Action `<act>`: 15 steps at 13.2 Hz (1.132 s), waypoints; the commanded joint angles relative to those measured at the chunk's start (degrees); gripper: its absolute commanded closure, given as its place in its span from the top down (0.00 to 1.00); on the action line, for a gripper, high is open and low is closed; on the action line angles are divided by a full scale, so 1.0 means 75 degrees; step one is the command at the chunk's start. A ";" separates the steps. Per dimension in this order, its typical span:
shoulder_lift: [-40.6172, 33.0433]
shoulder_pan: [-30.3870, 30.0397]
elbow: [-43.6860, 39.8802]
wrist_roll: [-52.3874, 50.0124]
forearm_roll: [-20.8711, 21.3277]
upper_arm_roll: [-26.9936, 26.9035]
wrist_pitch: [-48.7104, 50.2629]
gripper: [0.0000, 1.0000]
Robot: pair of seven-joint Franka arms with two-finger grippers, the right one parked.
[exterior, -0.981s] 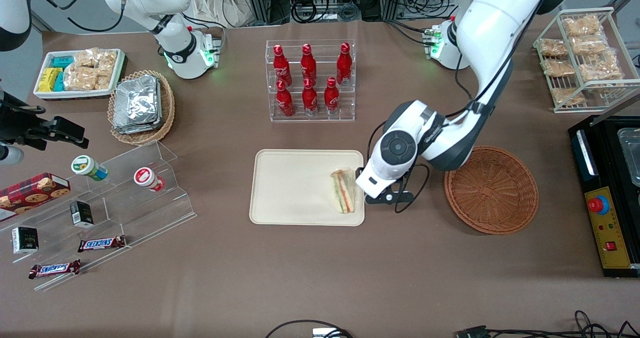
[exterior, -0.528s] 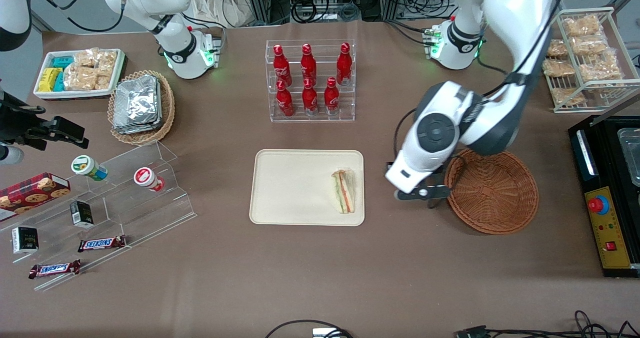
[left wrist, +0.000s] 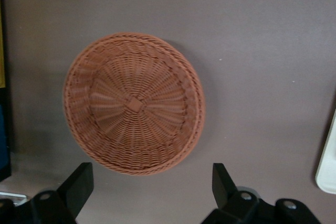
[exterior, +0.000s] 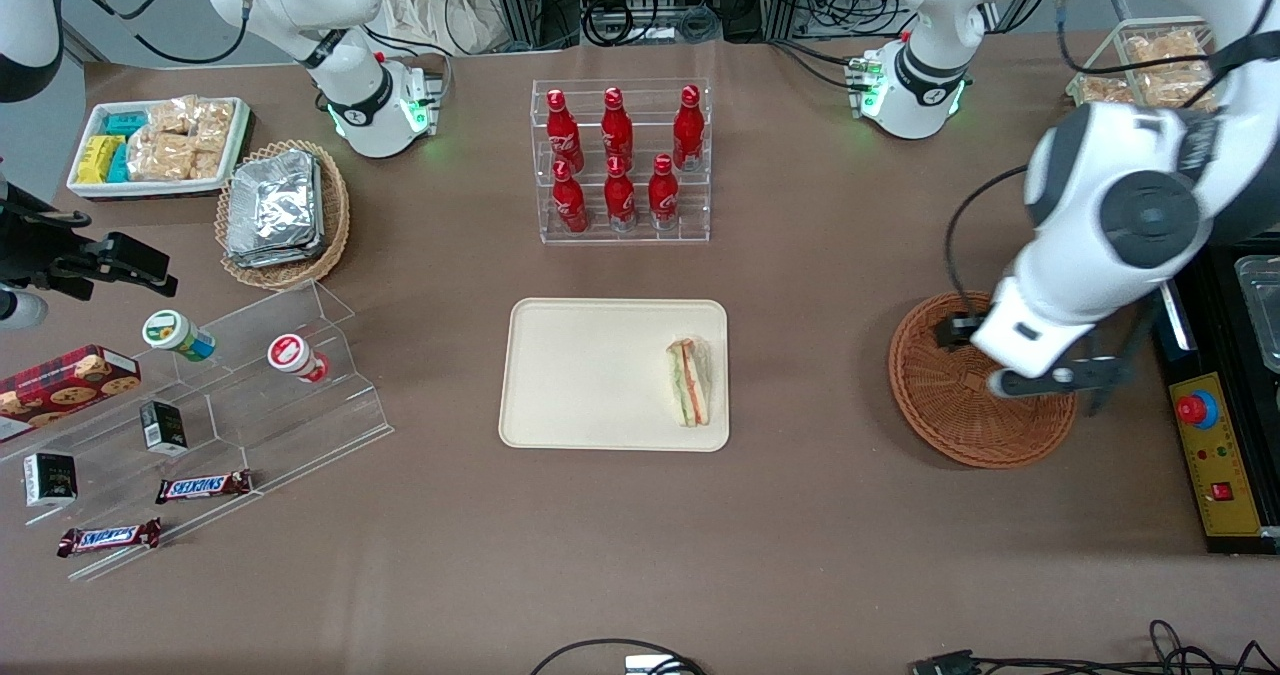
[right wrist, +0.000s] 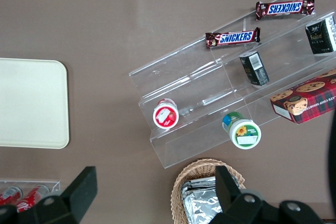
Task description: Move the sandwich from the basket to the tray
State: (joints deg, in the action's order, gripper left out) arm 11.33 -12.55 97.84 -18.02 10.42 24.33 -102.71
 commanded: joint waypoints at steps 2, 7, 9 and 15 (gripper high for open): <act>-0.0713 -0.0589 0.0035 0.0644 -0.0592 0.0072 0.0415 1.00; -0.0702 -0.0636 -0.0799 0.0681 -0.0791 0.0061 0.1378 1.00; -0.0691 -0.1113 -0.0787 0.0739 -0.1316 0.0037 0.1401 1.00; -0.0573 -0.1163 -0.1033 0.1302 -0.1226 0.0014 0.1541 1.00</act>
State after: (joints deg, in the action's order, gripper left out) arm 6.50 -21.16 92.00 -8.76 0.64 24.09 -93.26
